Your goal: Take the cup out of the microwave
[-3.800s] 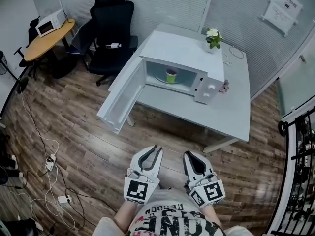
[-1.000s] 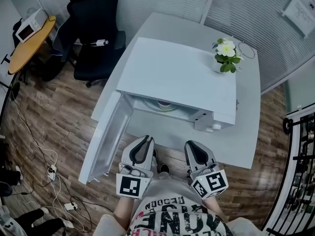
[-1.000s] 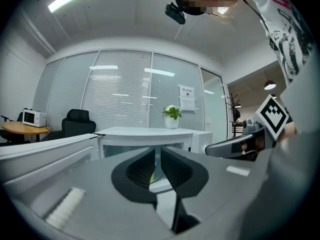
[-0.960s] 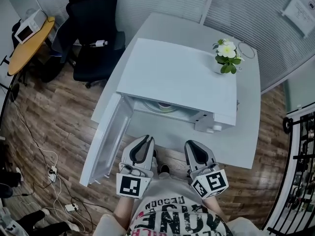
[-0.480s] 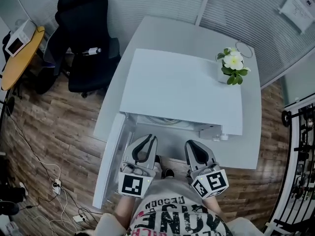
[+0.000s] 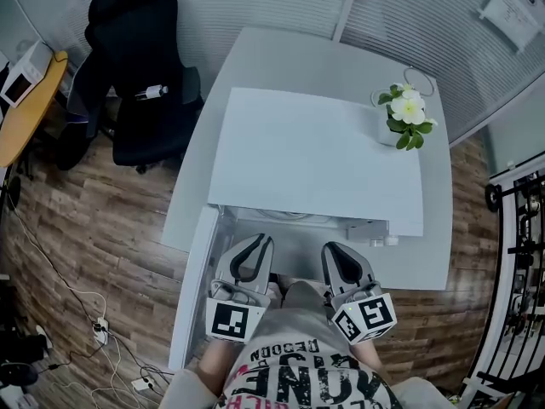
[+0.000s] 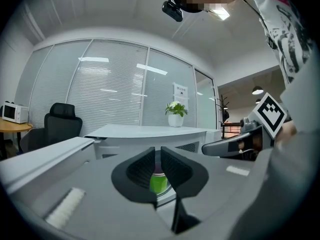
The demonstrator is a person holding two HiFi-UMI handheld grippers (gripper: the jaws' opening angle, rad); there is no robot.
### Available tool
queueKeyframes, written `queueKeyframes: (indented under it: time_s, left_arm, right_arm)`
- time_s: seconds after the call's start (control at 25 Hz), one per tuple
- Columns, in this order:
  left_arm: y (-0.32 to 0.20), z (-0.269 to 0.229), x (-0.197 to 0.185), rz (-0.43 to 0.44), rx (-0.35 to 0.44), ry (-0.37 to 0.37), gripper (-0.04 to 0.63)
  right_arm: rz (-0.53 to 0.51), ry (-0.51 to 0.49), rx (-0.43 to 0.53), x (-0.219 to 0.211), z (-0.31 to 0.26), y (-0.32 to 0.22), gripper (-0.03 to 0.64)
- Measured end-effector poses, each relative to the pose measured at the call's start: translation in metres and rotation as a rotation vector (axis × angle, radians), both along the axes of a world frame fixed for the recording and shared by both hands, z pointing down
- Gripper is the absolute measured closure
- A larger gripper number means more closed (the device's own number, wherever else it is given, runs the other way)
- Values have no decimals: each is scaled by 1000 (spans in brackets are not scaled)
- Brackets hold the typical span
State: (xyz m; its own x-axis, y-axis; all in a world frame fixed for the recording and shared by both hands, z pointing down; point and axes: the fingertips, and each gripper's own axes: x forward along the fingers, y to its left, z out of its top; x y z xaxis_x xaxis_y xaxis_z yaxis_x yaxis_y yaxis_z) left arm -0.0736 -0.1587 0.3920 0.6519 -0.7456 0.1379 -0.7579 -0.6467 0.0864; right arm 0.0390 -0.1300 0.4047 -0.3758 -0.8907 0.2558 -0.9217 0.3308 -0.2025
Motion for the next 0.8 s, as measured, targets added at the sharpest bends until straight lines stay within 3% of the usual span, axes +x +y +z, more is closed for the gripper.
queueKeyframes:
  time_s: [0.8]
  left_arm:
    - [-15, -2, 23, -29, -1, -47, 549]
  right_arm:
    - [-66, -11, 0, 21, -8, -29, 589]
